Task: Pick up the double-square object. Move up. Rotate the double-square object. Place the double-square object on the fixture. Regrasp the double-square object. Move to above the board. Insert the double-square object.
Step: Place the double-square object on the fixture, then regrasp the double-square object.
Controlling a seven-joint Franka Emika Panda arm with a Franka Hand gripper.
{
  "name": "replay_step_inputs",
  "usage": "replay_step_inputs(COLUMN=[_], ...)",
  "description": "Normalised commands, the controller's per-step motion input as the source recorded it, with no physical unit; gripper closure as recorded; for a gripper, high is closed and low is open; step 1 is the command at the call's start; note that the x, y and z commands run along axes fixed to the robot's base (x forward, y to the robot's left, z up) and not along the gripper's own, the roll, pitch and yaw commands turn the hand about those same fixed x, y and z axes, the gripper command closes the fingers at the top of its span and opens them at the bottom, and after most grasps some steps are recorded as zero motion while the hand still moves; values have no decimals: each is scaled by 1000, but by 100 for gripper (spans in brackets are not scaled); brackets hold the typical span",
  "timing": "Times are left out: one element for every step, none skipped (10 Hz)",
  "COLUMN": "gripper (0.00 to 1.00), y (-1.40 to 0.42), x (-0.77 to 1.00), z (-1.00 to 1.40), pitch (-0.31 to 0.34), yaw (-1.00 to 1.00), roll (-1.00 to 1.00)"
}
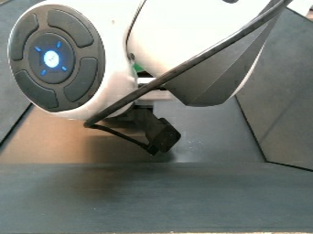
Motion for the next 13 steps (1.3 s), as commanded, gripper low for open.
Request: replay_step_inputs(gripper=[0,0,0,0,0,0,0,0,0,0,0,0,0], y=[0,0,-1,-1,-7,-5,0,2,4,5,-966,-974,-971], x=[0,0,-7,-23,-31,-38,-36,-32,-29,-25,-80,-81,-118], z=[0,1000,1000,1000,1000,1000,815,694,384,261,1000,1000,1000], pitch=[0,20,24,29,35,43,59,64,74,75,64,63,49], yaw=[0,36,40,40,29,23,12,5,-10,-17,24,24,22], roll=[0,-63,-58,-34,0,20,31,35,41,43,1000,1000,1000])
